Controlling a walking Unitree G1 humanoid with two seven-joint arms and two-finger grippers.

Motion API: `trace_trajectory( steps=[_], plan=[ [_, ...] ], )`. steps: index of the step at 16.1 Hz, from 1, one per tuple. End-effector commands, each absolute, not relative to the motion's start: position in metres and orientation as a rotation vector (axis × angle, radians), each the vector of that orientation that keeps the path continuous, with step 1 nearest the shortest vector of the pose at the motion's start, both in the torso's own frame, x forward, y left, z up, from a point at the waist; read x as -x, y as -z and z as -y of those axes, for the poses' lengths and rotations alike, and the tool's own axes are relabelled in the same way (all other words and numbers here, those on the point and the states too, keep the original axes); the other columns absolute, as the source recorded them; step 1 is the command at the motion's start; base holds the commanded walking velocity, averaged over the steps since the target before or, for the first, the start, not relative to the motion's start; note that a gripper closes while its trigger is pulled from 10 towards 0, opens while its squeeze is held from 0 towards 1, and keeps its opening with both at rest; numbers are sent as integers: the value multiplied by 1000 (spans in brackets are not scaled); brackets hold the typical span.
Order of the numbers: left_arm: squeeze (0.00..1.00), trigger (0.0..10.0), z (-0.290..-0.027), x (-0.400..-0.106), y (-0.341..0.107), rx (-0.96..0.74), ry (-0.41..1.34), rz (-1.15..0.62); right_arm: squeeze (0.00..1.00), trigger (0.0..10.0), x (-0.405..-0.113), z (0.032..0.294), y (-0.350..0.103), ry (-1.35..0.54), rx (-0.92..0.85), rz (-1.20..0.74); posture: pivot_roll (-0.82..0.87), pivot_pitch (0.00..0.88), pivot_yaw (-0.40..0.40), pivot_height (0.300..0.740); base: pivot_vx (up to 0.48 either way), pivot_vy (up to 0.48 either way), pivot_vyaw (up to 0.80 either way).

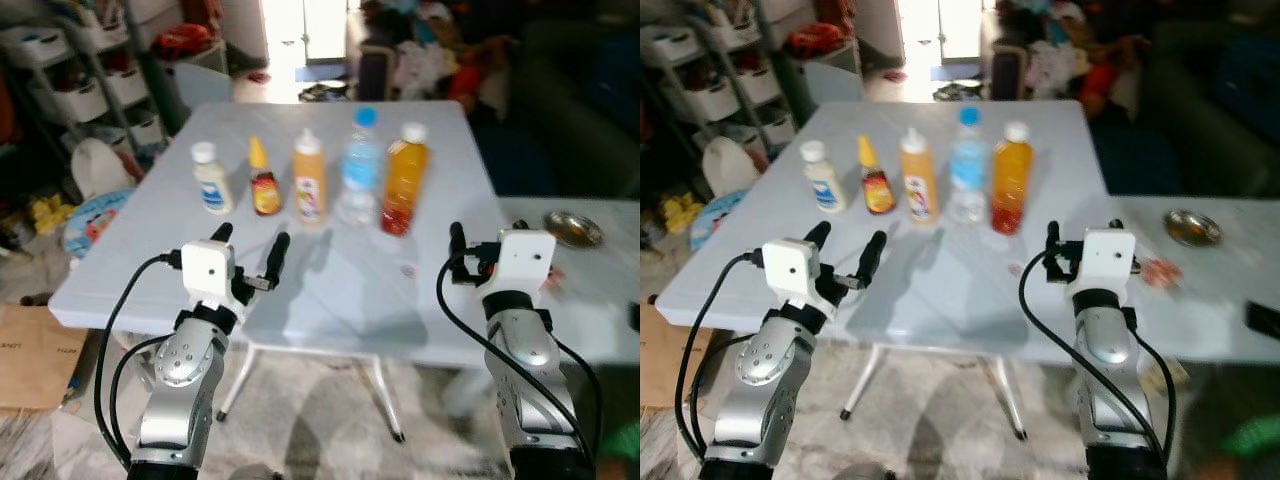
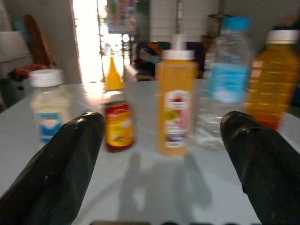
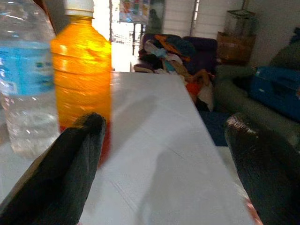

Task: Restocking fridge

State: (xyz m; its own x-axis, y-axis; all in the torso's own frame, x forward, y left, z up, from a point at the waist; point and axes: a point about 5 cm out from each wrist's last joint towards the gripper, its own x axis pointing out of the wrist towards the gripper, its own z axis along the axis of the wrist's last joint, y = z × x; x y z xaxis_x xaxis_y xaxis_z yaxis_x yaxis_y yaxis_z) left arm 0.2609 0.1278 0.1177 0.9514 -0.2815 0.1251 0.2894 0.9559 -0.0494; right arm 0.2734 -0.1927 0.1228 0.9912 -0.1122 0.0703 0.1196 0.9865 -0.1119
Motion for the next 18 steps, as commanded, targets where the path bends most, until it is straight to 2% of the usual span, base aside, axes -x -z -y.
trace_trajectory(
  steps=[1,5,18],
  plan=[
    [0,10000,-133,-262,-118,50,279,112,0,10000,-277,187,-129,98,105,88,-29,0,14,740,480,0,0],
    [0,10000,-133,-262,-118,50,266,112,0,10000,-278,187,-129,94,111,90,-29,0,11,740,452,0,0],
    [0,10000,-152,-254,-130,2,209,137,0,10000,-275,175,-132,51,118,102,4,0,1,740,0,0,0]
  ],
)
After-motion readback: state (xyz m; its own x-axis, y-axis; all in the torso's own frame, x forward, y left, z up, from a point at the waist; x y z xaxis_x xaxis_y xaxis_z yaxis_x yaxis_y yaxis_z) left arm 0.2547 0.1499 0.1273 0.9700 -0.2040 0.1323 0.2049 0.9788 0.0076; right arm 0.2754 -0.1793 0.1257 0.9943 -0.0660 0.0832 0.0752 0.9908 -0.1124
